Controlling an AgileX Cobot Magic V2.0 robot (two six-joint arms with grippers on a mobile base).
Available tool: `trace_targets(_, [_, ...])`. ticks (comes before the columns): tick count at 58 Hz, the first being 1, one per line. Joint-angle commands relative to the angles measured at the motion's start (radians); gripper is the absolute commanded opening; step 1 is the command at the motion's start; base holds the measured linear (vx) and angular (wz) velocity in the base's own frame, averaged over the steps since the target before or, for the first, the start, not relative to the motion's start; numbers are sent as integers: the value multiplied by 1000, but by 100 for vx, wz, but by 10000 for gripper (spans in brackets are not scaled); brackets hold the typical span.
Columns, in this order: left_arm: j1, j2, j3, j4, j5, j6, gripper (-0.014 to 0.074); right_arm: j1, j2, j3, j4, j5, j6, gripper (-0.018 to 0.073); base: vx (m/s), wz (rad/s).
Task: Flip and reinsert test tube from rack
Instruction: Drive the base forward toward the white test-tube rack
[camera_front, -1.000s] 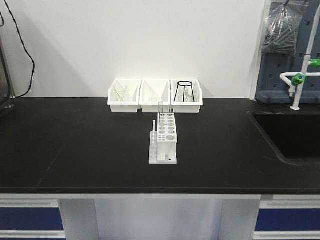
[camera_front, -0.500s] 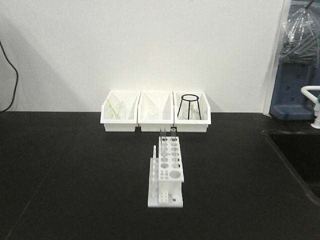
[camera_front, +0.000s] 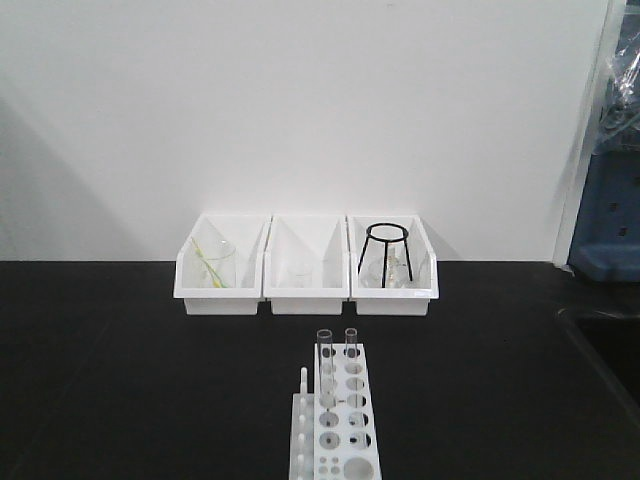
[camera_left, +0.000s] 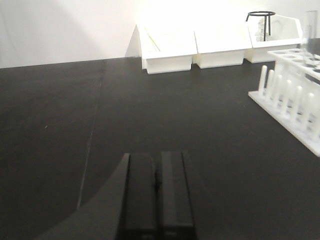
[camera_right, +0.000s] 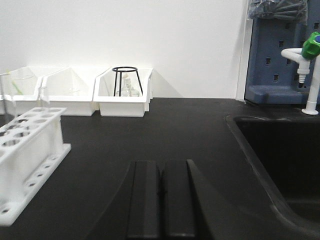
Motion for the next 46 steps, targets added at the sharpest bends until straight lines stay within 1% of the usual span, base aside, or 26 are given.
trace_targets(1, [0, -8, -4, -4, -80, -9, -6, -7, -14, 3, -8, -76, -9, -11, 35, -5])
trace_targets(23, [0, -8, -4, -4, -80, -9, -6, -7, -14, 3, -8, -76, -9, -11, 27, -7])
trace_targets(46, [0, -8, -4, -4, -80, -9, -6, -7, -14, 3, -6, -88, -9, -11, 6, -2])
